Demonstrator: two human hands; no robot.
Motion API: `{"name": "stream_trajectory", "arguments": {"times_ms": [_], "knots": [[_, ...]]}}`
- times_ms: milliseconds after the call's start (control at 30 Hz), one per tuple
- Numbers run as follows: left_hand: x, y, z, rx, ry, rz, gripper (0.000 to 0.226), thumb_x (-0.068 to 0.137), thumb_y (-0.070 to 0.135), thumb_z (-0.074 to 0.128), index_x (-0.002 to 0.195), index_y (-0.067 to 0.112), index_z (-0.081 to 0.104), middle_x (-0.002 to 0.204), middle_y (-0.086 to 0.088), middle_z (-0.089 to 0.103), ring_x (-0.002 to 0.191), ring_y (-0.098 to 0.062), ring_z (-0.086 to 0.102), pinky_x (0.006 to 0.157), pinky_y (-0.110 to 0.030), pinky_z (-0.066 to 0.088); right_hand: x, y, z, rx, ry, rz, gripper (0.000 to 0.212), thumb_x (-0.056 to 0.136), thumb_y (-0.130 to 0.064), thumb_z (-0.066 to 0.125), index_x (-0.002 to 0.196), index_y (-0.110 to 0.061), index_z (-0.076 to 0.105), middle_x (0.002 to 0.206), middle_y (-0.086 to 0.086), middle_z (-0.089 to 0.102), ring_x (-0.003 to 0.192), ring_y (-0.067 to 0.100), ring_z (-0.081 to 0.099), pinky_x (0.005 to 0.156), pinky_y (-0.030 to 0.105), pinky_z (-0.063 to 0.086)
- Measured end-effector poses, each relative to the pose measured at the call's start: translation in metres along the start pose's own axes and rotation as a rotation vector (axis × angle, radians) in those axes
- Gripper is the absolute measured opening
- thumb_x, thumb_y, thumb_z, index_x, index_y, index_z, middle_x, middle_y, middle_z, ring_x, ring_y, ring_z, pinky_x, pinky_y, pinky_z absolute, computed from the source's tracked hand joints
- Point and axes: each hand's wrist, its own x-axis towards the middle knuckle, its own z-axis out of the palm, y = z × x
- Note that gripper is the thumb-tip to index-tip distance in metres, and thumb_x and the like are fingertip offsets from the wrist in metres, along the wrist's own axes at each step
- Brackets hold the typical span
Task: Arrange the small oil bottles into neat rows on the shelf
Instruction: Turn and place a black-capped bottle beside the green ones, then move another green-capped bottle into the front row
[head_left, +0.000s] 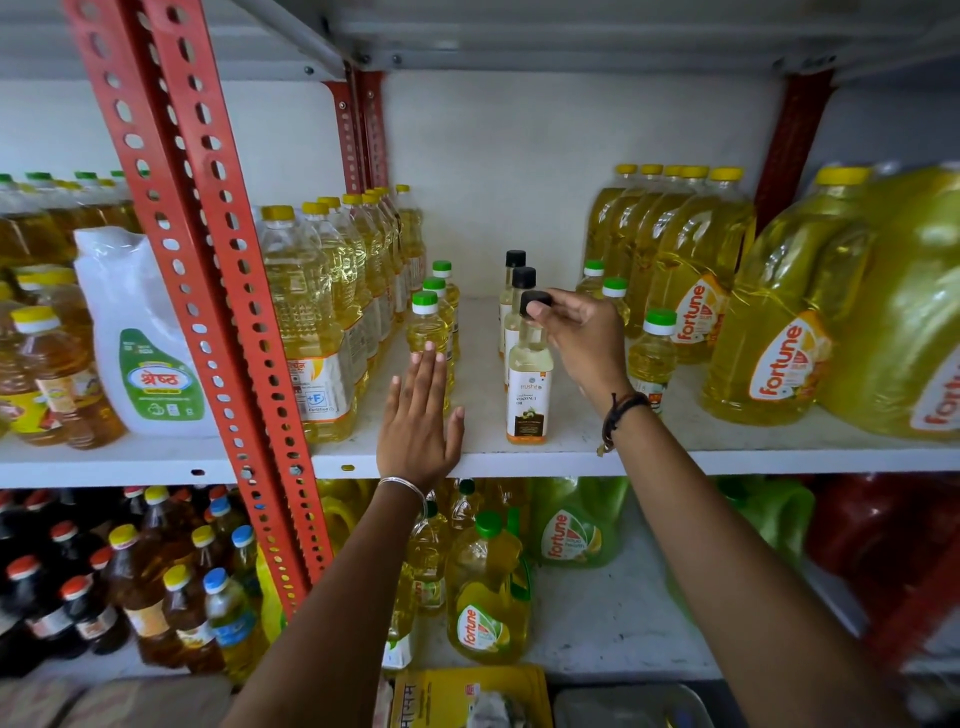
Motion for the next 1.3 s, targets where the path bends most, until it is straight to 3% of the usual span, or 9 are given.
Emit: {"name": "stream_trajectory", "arguments": {"times_ms": [300, 533, 633, 767, 900, 1033, 1133, 1300], "knots": [[-0.001, 0.000, 0.001, -0.005, 0.009, 0.002, 0.065, 0.096, 0.036, 0.028, 0.151, 0.008, 0.011, 0.158, -0.007, 0.008, 0.146, -0.017, 0.001, 0.117, -0.036, -0.001, -0.010, -0.008, -0.008, -0.047, 0.002, -0.040, 0.027, 0.082, -0.013, 0.069, 0.108, -0.007, 0.068, 0.098, 0.005, 0.072, 0.086, 0.012, 0.070, 0.084, 0.031, 0.057], [-0.001, 0.000, 0.002, -0.006, 0.009, 0.001, 0.065, 0.095, 0.036, 0.029, 0.151, 0.007, 0.012, 0.159, -0.007, 0.008, 0.146, -0.018, 0.003, 0.117, -0.035, -0.002, -0.010, -0.005, -0.008, -0.019, 0.013, -0.038, 0.028, 0.081, -0.013, 0.069, 0.108, -0.005, 0.067, 0.094, 0.001, 0.070, 0.071, -0.012, 0.064, 0.071, 0.009, 0.053], [-0.001, 0.000, 0.001, -0.008, 0.008, 0.006, 0.064, 0.096, 0.036, 0.028, 0.151, 0.007, 0.012, 0.158, -0.008, 0.008, 0.146, -0.019, 0.004, 0.117, -0.035, -0.002, -0.012, -0.004, -0.007, -0.005, 0.007, -0.016, 0.029, 0.082, -0.015, 0.069, 0.109, -0.005, 0.066, 0.099, 0.006, 0.071, 0.073, -0.011, 0.064, 0.073, 0.009, 0.053], [-0.001, -0.001, -0.003, -0.056, 0.016, 0.020, 0.061, 0.097, 0.034, 0.026, 0.150, 0.006, 0.015, 0.158, -0.009, 0.011, 0.146, -0.017, 0.002, 0.117, -0.035, -0.003, -0.023, -0.012, -0.007, 0.005, 0.102, -0.001, 0.045, 0.081, -0.024, 0.071, 0.120, -0.005, 0.058, 0.109, -0.002, 0.064, 0.095, 0.005, 0.063, 0.081, 0.009, 0.051], [-0.005, -0.015, -0.012, -0.060, 0.047, 0.032, 0.061, 0.096, 0.032, 0.027, 0.150, 0.006, 0.017, 0.157, -0.010, 0.013, 0.146, -0.017, 0.003, 0.117, -0.036, -0.003, -0.042, -0.027, 0.000, 0.006, 0.250, -0.209, 0.038, 0.083, -0.027, 0.069, 0.115, -0.011, 0.059, 0.113, 0.006, 0.066, 0.105, 0.014, 0.063, 0.091, 0.027, 0.052], [-0.014, -0.047, -0.028, 0.008, 0.066, -0.035, 0.062, 0.096, 0.032, 0.027, 0.150, 0.004, 0.016, 0.158, -0.010, 0.013, 0.146, -0.021, 0.008, 0.117, -0.038, 0.001, -0.054, -0.038, 0.029, 0.005, 0.153, -0.297, 0.030, 0.085, -0.023, 0.066, 0.111, -0.011, 0.060, 0.108, 0.006, 0.067, 0.099, 0.014, 0.064, 0.089, 0.027, 0.053], [-0.017, -0.062, -0.036, 0.041, 0.050, -0.033, 0.062, 0.096, 0.031, 0.027, 0.150, 0.005, 0.013, 0.158, -0.008, 0.010, 0.146, -0.021, 0.006, 0.118, -0.037, 0.000, -0.051, -0.033, 0.061, -0.007, 0.023, -0.183, 0.032, 0.084, -0.022, 0.067, 0.112, -0.009, 0.059, 0.109, 0.004, 0.066, 0.099, 0.015, 0.064, 0.090, 0.028, 0.052], [-0.015, -0.067, -0.033, 0.057, 0.026, -0.012, 0.064, 0.095, 0.032, 0.029, 0.151, 0.009, 0.009, 0.158, -0.007, 0.011, 0.146, -0.018, 0.001, 0.117, -0.035, -0.005, -0.029, -0.014, 0.104, -0.073, -0.057, 0.001, 0.042, 0.087, -0.021, 0.063, 0.124, -0.007, 0.050, 0.130, 0.010, 0.058, 0.116, 0.018, 0.055, 0.097, 0.025, 0.041]]}}
